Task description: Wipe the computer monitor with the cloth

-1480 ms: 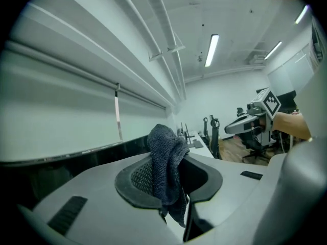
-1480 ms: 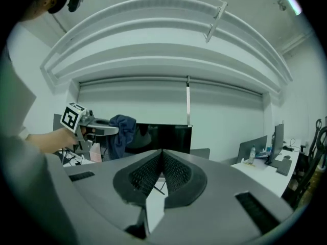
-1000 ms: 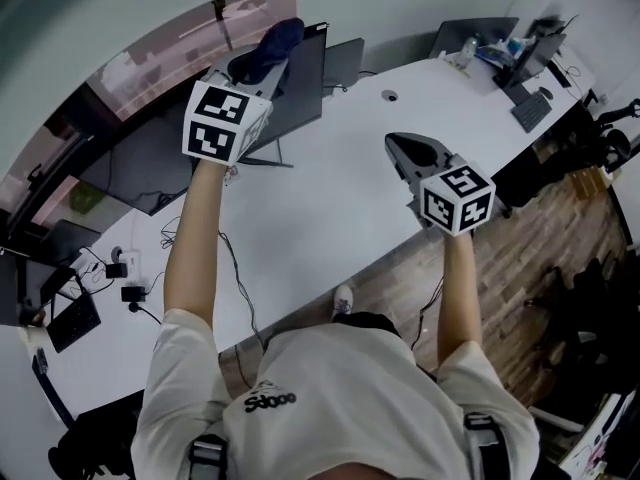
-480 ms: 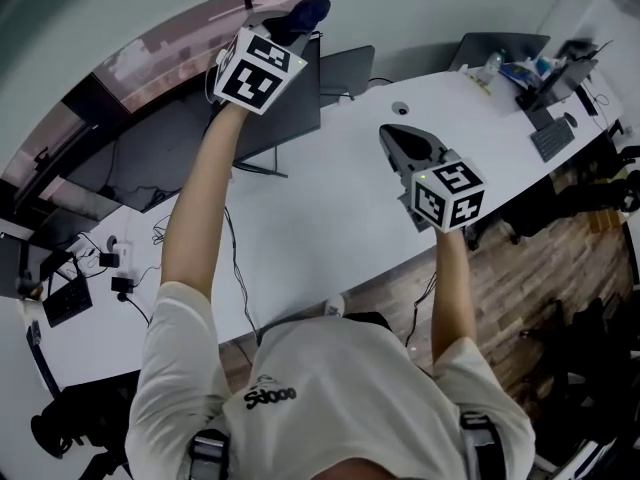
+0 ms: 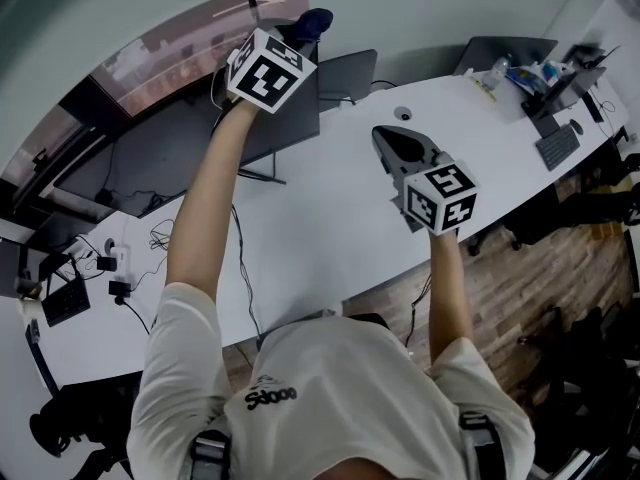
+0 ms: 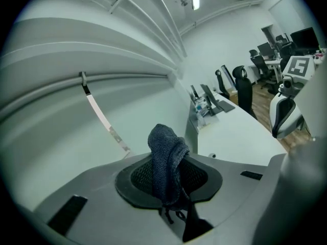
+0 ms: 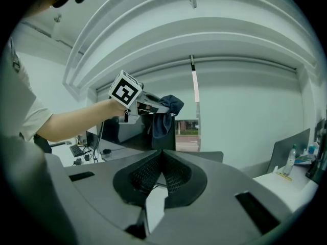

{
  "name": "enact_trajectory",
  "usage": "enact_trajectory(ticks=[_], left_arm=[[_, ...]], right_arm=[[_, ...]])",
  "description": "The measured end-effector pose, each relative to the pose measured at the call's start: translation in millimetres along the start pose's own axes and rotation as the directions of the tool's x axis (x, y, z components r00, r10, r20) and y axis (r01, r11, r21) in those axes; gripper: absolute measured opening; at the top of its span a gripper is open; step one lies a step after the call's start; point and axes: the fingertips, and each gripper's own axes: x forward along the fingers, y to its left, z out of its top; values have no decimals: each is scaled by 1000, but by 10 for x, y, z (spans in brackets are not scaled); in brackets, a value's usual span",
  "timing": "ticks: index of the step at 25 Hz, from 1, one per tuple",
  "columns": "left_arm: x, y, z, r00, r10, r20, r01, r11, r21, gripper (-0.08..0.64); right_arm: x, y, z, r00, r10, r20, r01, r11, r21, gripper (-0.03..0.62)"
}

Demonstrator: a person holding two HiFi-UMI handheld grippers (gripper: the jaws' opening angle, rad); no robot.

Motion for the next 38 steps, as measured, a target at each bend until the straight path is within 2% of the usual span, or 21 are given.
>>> enact_trajectory(ticks=[6, 14, 23, 29, 38], left_arm=[[-116, 84, -73, 999, 44, 0, -44, 999, -4, 97], [-494, 267, -395, 997, 72, -29, -74, 996, -49, 96], [-1118, 551, -946, 991, 121, -61, -127, 986, -106, 95], [-1625, 798, -1397, 984, 147, -100, -160, 978, -131, 95], [-2301, 1096, -1967, 972, 189, -137, -211, 962, -174, 95]], right_arm=[[130, 63, 66, 1000, 26, 9, -26, 1000, -4, 6], [338, 320, 182, 998, 63, 9, -63, 998, -4, 6], [631, 1007, 334, 990, 142, 9, -142, 990, -7, 6], [828, 1485, 432, 988, 154, 13, -154, 988, 16, 6], [1070, 2229, 559, 983, 184, -14, -184, 983, -5, 6]])
